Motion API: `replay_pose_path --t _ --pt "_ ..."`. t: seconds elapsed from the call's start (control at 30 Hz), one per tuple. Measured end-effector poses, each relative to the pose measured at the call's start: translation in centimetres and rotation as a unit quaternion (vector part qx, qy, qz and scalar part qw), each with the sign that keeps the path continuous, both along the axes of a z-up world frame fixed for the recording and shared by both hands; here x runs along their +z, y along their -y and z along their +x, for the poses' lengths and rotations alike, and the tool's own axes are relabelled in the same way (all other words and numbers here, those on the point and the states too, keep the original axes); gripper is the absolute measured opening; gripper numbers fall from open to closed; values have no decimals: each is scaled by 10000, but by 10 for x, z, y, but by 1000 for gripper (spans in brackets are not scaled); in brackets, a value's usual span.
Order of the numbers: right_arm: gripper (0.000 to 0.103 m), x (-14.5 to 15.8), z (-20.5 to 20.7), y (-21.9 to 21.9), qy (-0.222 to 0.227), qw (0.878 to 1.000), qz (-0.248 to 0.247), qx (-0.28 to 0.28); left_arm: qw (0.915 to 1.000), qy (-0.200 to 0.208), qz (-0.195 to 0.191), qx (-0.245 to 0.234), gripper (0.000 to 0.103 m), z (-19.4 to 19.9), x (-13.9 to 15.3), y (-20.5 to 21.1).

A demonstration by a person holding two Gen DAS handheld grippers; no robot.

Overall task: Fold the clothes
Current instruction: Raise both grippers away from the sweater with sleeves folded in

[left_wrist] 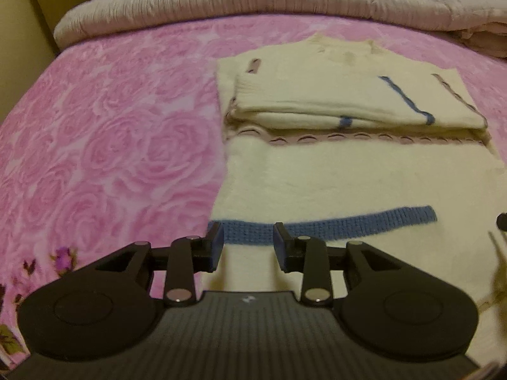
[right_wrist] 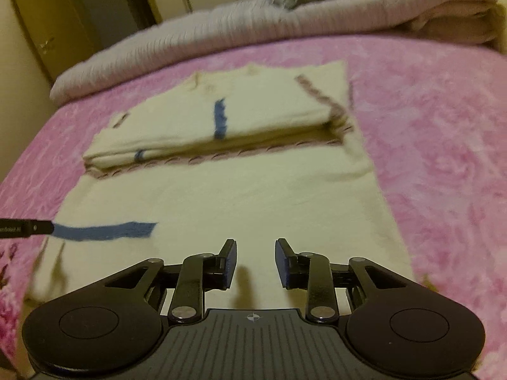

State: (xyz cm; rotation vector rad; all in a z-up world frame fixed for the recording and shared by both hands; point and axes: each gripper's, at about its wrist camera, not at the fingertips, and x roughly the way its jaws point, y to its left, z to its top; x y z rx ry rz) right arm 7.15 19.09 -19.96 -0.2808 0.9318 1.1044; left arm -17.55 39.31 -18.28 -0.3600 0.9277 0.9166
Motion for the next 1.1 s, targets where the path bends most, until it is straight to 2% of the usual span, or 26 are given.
replay_pose_path --t 0.07,0.2,0.27,0.33,0.47,0.57,0.73,0.93,1.1 --pt "33 -1 -4 11 141 9998 93 -93 9997 122 205 17 30 -5 -2 9" --pt "46 3 -24 40 368 9988 254 -209 9973 457 563 153 30 -28 5 44" --pt "47 10 -42 59 376 9985 61 -385 9979 415 444 227 31 -41 11 63" --pt "48 23 -59 78 156 9987 -97 -466 9988 285 253 296 32 -54 20 83" --pt "51 52 -95 117 -49 9991 98 -414 9980 217 476 350 40 -80 38 128" --pt "52 70 -118 137 132 9992 53 -371 9975 248 550 362 43 -98 49 161" --pt "55 80 -145 170 268 9987 147 -420 9967 290 696 297 46 -121 59 206" --pt "56 71 -165 201 252 9988 90 -398 9965 307 765 169 47 -137 60 247" --pt "57 70 -178 222 417 9981 112 -442 9956 315 876 51 48 -142 62 271"
